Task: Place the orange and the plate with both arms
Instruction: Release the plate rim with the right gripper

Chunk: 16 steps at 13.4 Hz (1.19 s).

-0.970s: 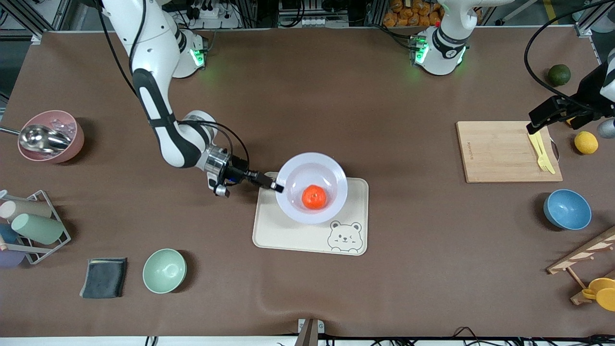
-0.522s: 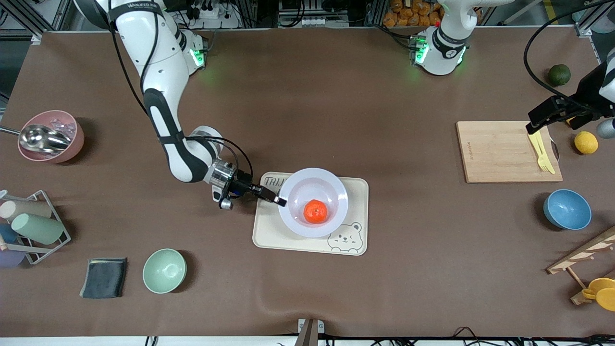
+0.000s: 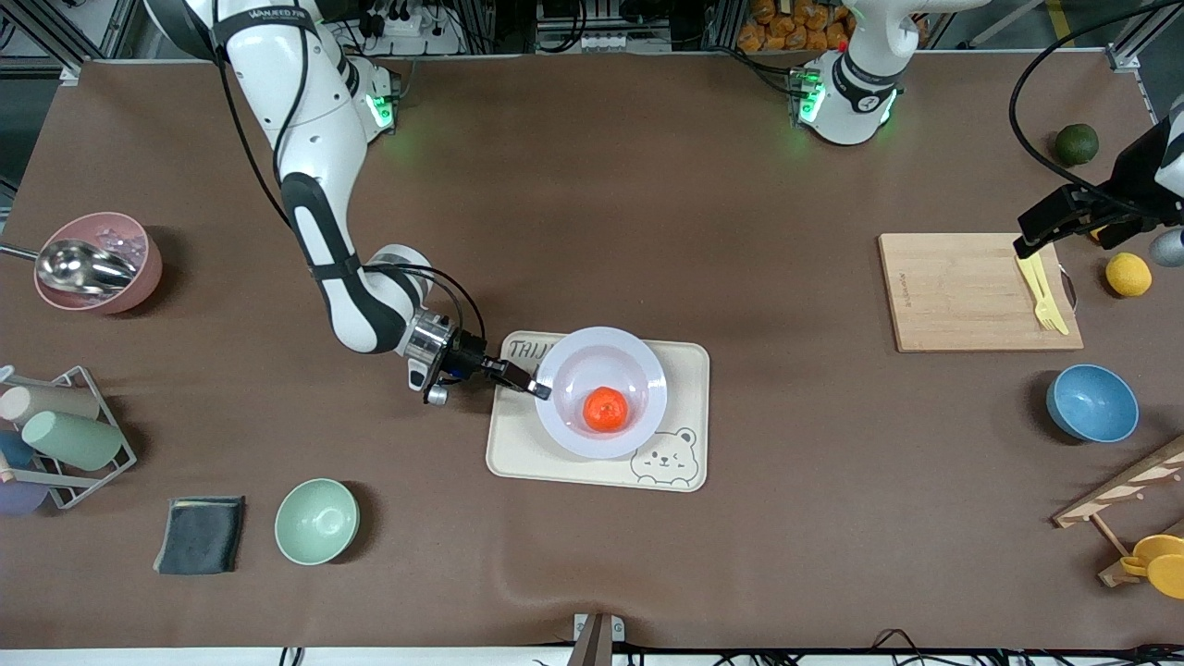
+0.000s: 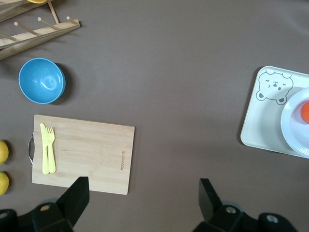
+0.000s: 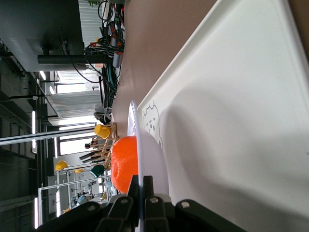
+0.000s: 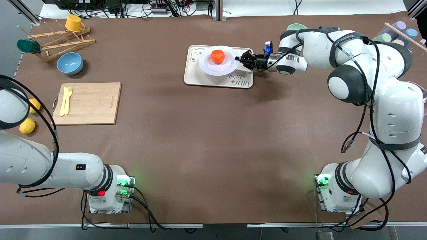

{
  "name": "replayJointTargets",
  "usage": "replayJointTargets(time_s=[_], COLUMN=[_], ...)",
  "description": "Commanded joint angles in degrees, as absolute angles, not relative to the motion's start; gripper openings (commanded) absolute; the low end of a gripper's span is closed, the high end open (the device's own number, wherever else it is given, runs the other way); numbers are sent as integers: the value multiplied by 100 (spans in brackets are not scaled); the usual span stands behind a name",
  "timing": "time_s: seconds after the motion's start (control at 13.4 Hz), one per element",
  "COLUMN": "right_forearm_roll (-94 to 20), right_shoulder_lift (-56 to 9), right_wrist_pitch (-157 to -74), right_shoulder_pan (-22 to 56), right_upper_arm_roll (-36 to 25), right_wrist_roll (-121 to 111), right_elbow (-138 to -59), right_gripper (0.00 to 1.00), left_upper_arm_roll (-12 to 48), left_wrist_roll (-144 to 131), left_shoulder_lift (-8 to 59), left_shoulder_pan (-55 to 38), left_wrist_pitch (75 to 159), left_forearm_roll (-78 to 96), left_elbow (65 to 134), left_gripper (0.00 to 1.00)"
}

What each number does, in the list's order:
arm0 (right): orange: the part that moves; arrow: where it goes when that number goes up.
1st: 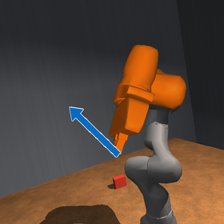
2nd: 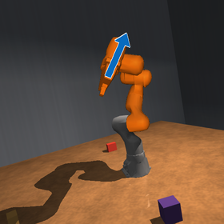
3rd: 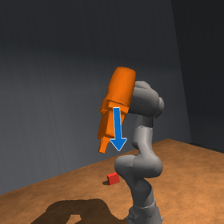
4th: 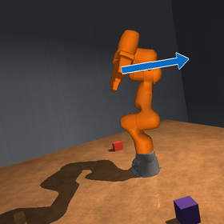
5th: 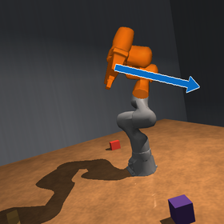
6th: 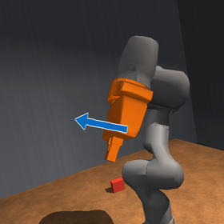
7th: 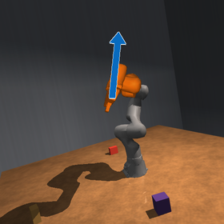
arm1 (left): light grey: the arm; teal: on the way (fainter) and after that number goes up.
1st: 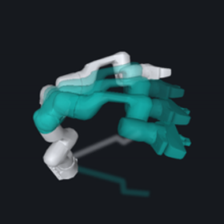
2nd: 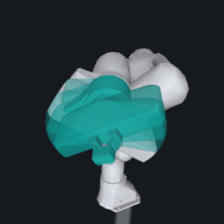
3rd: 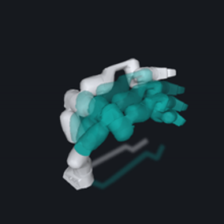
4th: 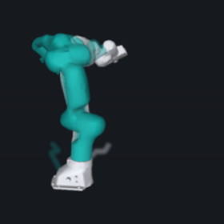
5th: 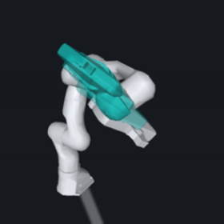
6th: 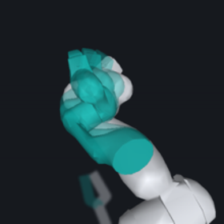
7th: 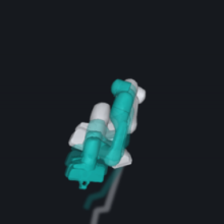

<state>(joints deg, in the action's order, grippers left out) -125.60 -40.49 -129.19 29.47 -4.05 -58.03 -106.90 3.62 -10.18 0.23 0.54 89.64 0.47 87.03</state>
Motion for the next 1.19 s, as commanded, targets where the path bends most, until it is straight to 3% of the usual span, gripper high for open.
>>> replayJointTargets(time_s=[0.0,0.52,0.67,0.82,1.12], right_forearm_roll=[-12454,-12410,-12410,-12393,-11779], right_shoulder_lift=[-4166,-4377,-4386,-4386,-4386], right_wrist_pitch=[-13131,-13122,-13113,-13122,-13105], right_shoulder_pan=[3023,2953,2944,2944,2743], right_upper_arm_roll=[-360,-360,-360,-360,-360], right_wrist_roll=[-5783,-5977,-5977,-5977,-5941], right_elbow=[-10433,-10301,-10301,-10301,-10292], right_gripper=[0,0,31,36,38], left_upper_arm_roll=[316,316,316,308,316], left_wrist_roll=[-888,-870,-870,-879,-870], left_shoulder_lift=[-62,-62,-62,-62,-62], left_shoulder_pan=[53,44,53,53,44], left_wrist_pitch=[8921,8921,8886,8886,8877], left_forearm_roll=[149,141,141,141,132], left_elbow=[8728,8719,8719,8728,8728], left_gripper=[100,100,100,100,100])
